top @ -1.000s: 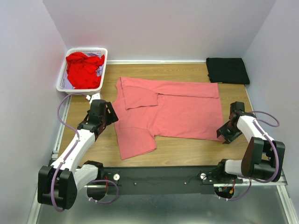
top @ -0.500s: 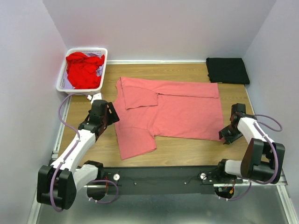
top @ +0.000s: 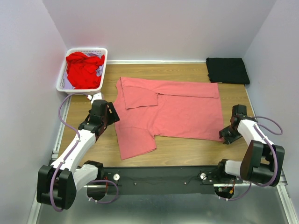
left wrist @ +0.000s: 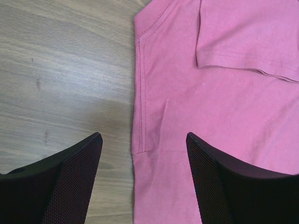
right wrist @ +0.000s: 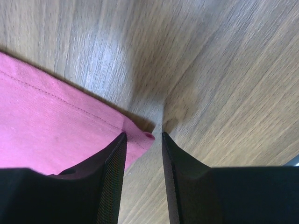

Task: Fold and stack the t-shirts
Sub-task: Fold the tshirt

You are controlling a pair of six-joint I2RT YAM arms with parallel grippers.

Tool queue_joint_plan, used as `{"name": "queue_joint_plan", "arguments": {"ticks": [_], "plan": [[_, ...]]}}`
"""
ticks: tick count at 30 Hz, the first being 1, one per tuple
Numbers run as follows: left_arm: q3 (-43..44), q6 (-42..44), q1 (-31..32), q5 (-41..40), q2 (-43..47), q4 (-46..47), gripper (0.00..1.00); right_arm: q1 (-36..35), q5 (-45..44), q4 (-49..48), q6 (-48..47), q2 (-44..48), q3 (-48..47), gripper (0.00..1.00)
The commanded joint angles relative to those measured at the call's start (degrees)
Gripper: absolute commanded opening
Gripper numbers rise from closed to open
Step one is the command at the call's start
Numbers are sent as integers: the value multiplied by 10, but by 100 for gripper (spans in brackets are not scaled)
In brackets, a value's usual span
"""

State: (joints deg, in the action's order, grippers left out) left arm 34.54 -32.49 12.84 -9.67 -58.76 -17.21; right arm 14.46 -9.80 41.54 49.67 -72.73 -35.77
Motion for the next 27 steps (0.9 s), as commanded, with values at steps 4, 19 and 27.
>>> {"name": "queue_joint_plan", "arguments": {"ticks": [4, 19, 27], "plan": [[-6, -2, 3, 1, 1, 10, 80, 13, -9, -25, 12, 2, 24, 39], [9, -20, 2, 15, -30, -14, 79, 16, 21, -24, -36, 19, 0, 1], [29, -31, 2, 29, -101, -49, 73, 16, 36, -23, -80, 22, -14, 1]]}}
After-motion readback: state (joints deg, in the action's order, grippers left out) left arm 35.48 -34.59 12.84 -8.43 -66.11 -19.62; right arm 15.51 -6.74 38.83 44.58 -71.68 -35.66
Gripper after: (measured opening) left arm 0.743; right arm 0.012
